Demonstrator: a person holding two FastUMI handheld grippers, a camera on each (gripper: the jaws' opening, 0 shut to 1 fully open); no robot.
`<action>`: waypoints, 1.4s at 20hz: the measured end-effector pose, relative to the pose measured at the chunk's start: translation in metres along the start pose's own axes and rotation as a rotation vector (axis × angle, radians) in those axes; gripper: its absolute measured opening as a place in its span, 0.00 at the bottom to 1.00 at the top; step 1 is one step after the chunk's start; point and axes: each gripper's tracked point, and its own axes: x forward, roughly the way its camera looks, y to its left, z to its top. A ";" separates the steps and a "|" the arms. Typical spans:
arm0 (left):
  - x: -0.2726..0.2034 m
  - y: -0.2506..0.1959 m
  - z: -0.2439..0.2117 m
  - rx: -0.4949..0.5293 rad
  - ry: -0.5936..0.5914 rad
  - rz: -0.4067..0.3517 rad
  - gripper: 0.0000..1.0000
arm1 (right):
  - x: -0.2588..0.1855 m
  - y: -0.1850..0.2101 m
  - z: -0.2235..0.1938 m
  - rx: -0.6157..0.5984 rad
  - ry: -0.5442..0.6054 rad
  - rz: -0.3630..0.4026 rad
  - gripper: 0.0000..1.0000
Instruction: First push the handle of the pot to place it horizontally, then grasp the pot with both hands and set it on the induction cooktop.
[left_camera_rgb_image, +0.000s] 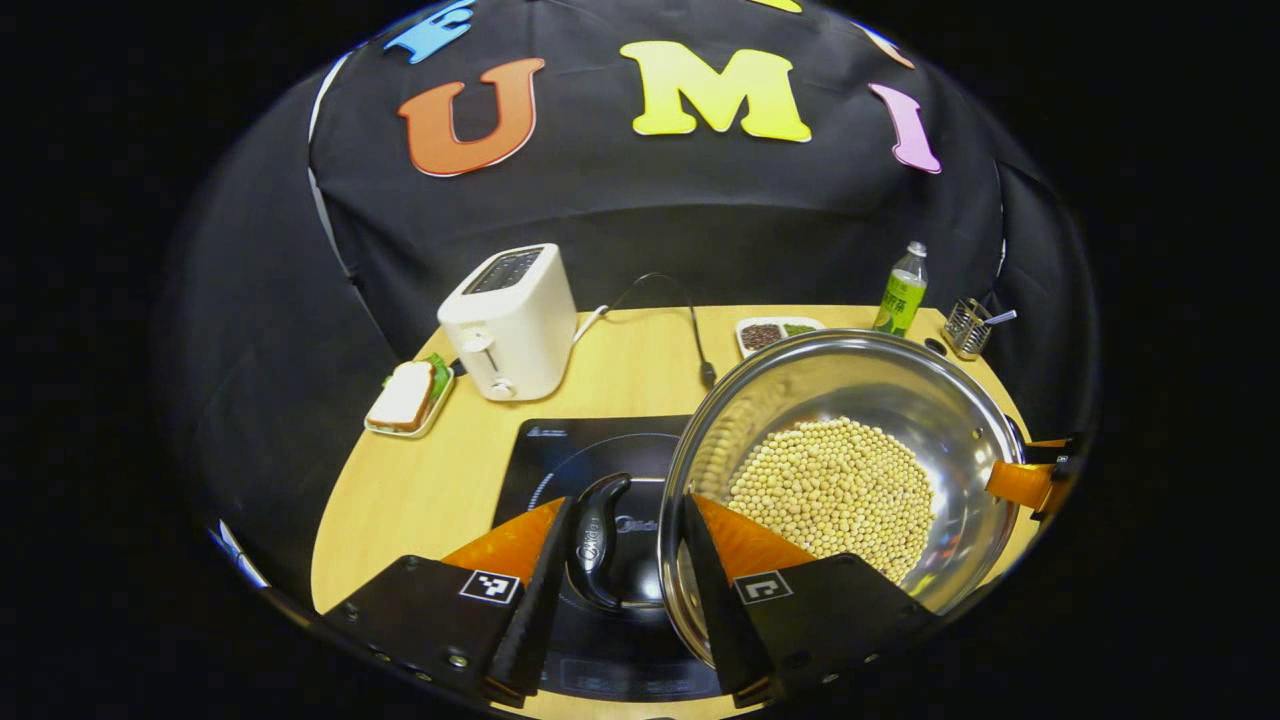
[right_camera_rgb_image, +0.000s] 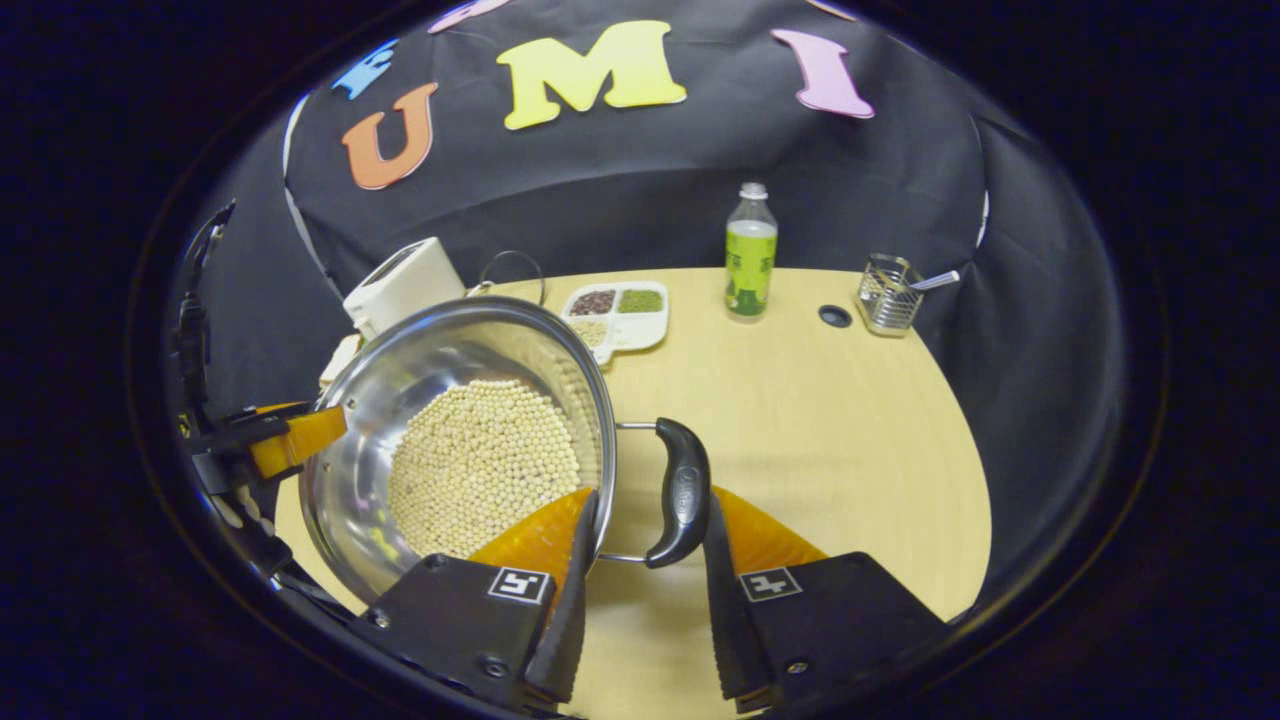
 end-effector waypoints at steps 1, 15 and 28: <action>0.001 0.010 -0.003 -0.001 0.001 0.009 0.63 | 0.002 0.010 -0.001 0.001 0.002 0.006 0.53; 0.007 0.087 0.022 0.005 -0.132 0.035 0.27 | 0.031 0.087 0.004 0.003 -0.008 0.006 0.51; 0.010 0.115 0.013 -0.049 -0.117 0.057 0.27 | 0.054 0.112 -0.009 0.072 0.037 0.039 0.52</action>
